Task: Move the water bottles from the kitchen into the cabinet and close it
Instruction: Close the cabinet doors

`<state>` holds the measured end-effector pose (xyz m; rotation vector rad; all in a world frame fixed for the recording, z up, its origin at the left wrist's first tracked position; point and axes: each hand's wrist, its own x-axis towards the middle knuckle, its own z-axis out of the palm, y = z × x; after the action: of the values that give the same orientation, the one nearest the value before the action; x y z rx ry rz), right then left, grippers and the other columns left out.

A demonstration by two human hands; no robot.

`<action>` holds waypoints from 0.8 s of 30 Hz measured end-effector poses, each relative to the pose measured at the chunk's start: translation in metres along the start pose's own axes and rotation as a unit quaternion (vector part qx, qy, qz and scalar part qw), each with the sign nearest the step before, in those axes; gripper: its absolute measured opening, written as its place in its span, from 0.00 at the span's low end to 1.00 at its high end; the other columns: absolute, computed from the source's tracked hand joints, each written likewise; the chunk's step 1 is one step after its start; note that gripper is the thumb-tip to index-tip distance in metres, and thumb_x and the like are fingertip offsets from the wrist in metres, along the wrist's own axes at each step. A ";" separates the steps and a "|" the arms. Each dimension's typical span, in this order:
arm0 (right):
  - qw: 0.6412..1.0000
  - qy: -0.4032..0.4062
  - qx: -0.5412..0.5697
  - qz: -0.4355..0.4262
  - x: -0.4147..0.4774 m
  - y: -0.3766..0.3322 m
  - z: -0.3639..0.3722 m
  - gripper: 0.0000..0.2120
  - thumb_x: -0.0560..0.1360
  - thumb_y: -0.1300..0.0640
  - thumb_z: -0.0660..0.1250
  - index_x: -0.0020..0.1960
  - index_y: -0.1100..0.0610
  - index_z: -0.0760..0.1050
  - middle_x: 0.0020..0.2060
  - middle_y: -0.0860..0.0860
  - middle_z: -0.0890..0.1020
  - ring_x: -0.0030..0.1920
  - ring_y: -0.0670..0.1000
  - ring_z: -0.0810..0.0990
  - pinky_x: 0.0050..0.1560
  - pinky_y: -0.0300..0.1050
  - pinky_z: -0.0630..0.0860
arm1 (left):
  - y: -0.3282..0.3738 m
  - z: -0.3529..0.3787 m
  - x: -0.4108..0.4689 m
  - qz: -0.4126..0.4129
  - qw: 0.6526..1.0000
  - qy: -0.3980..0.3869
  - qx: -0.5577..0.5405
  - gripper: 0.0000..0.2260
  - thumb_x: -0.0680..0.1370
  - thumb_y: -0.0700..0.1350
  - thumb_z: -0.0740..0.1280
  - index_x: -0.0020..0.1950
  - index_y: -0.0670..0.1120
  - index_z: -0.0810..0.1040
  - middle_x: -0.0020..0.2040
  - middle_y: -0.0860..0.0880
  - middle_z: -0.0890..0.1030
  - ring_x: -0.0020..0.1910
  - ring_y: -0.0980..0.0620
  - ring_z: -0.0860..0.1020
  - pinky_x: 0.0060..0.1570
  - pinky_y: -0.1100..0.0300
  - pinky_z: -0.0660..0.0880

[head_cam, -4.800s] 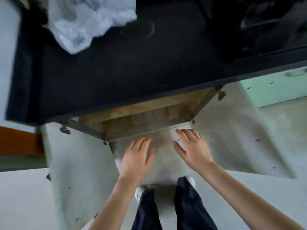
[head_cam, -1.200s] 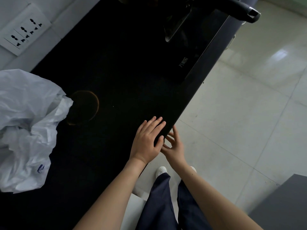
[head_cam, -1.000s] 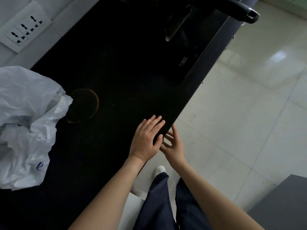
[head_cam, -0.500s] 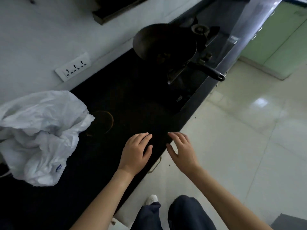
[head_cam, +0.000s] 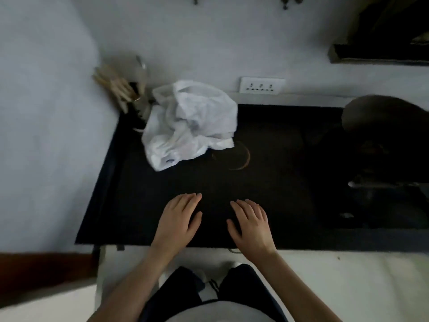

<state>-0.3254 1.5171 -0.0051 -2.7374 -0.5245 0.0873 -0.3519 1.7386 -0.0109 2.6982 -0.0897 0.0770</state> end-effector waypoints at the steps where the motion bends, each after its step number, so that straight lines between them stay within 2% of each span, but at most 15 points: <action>1: 0.999 -0.028 -0.003 -0.037 0.004 0.000 0.002 0.25 0.78 0.44 0.56 0.69 0.55 0.73 0.65 0.53 0.78 0.68 0.57 0.73 0.69 0.57 0.69 | 0.001 0.000 -0.016 -0.048 0.999 0.013 0.001 0.22 0.79 0.53 0.57 0.69 0.45 0.74 0.63 0.47 0.79 0.63 0.47 0.75 0.63 0.49 0.73; 4: 0.985 -0.090 -0.012 -0.150 0.016 -0.004 0.006 0.25 0.78 0.44 0.54 0.70 0.55 0.73 0.65 0.53 0.78 0.68 0.57 0.74 0.68 0.58 0.71 | 0.011 -0.001 -0.066 -0.178 0.983 0.052 -0.001 0.23 0.78 0.53 0.57 0.69 0.44 0.75 0.63 0.46 0.79 0.63 0.45 0.75 0.63 0.48 0.74; 8: 0.950 -0.140 -0.015 -0.280 0.022 -0.026 0.016 0.26 0.79 0.43 0.53 0.70 0.56 0.72 0.66 0.53 0.77 0.69 0.57 0.73 0.69 0.59 0.70 | 0.024 0.000 -0.131 -0.306 0.947 0.098 0.000 0.22 0.80 0.54 0.56 0.70 0.45 0.73 0.65 0.46 0.78 0.64 0.45 0.74 0.63 0.49 0.72; 10: 0.931 -0.149 -0.018 -0.333 0.021 -0.044 0.022 0.26 0.79 0.43 0.53 0.70 0.56 0.73 0.65 0.54 0.77 0.68 0.57 0.73 0.68 0.59 0.70 | 0.029 -0.003 -0.160 -0.358 0.926 0.121 0.007 0.22 0.81 0.55 0.54 0.71 0.47 0.72 0.66 0.48 0.76 0.66 0.46 0.73 0.65 0.50 0.70; 14: 0.891 -0.158 -0.015 -0.425 0.009 -0.088 0.032 0.25 0.78 0.44 0.55 0.70 0.55 0.72 0.66 0.55 0.77 0.68 0.58 0.74 0.67 0.60 0.71 | 0.040 -0.014 -0.203 -0.432 0.885 0.170 0.028 0.24 0.81 0.57 0.52 0.74 0.49 0.69 0.70 0.48 0.74 0.71 0.45 0.69 0.71 0.44 0.65; 18: 0.858 -0.176 -0.044 -0.480 -0.010 -0.126 0.042 0.27 0.78 0.42 0.52 0.73 0.51 0.67 0.69 0.54 0.74 0.71 0.58 0.71 0.69 0.61 0.69 | 0.036 -0.013 -0.242 -0.484 0.856 0.178 0.041 0.25 0.81 0.58 0.52 0.77 0.52 0.63 0.74 0.49 0.69 0.75 0.45 0.64 0.74 0.43 0.60; 24: 0.833 -0.207 -0.060 -0.509 -0.033 -0.152 0.079 0.27 0.78 0.43 0.53 0.74 0.52 0.65 0.70 0.54 0.74 0.72 0.58 0.69 0.72 0.59 0.64 | 0.006 0.008 -0.288 -0.554 0.812 0.183 0.011 0.27 0.78 0.58 0.53 0.76 0.51 0.65 0.73 0.46 0.70 0.73 0.42 0.66 0.73 0.42 0.60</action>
<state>-0.4189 1.6625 -0.0257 -2.1575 -2.0660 0.3785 -0.6387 1.7444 -0.0351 2.2701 1.5580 0.2260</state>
